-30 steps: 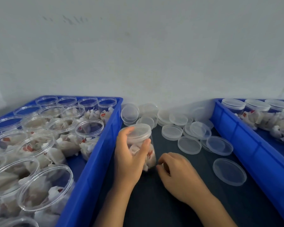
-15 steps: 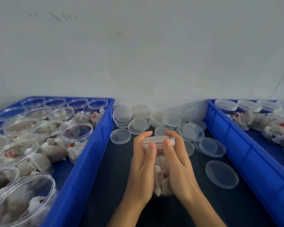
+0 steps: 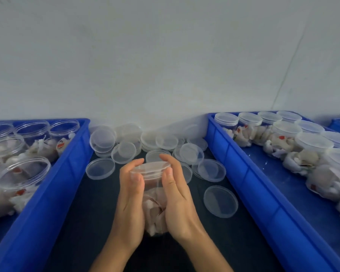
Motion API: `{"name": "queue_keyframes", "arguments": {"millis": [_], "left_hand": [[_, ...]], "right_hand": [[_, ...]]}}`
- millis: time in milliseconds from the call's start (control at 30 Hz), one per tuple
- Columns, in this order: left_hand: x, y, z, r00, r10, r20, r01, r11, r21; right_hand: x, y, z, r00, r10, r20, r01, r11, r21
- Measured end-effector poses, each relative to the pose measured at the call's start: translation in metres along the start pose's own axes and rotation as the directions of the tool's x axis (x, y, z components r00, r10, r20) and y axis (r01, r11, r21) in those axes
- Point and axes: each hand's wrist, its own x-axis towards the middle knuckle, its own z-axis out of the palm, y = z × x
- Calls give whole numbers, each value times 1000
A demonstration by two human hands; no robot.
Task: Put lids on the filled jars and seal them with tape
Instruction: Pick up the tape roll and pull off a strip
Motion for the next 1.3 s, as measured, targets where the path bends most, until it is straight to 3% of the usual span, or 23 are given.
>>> {"name": "queue_keyframes", "arguments": {"millis": [167,233,333,400,500,700,1000,1167,1300], "left_hand": [[41,10,23,987,-161,-15,161,987,18],[50,16,36,989,-109,95,103,992,67],[72,30,55,995,-43,91,35,995,93],[96,42,78,982,30,187,-68,977,200],[136,58,124,971,51,232,-104,970,221],[176,61,190,944,42,328,-134,955,265],[184,28,224,897,1,442,-191,903,386],[189,24,234,859,-96,503,-233,802,551],[177,9,229,841,-188,507,-282,648,708]], "right_hand": [[20,-32,-33,997,27,69,-9,969,-247],[37,-54,-48,999,-17,36,29,931,-363],[70,-91,-77,993,-111,-27,82,857,-509],[92,-114,-98,980,-177,-91,101,834,-542],[116,-137,-134,946,-257,-199,94,804,-587],[134,-131,-194,886,-299,-356,25,795,-606],[137,-66,-231,837,-199,-509,-85,873,-481],[141,-46,-240,845,-144,-515,-155,856,-494],[138,-12,-241,883,-20,-468,-250,826,-505]]}}
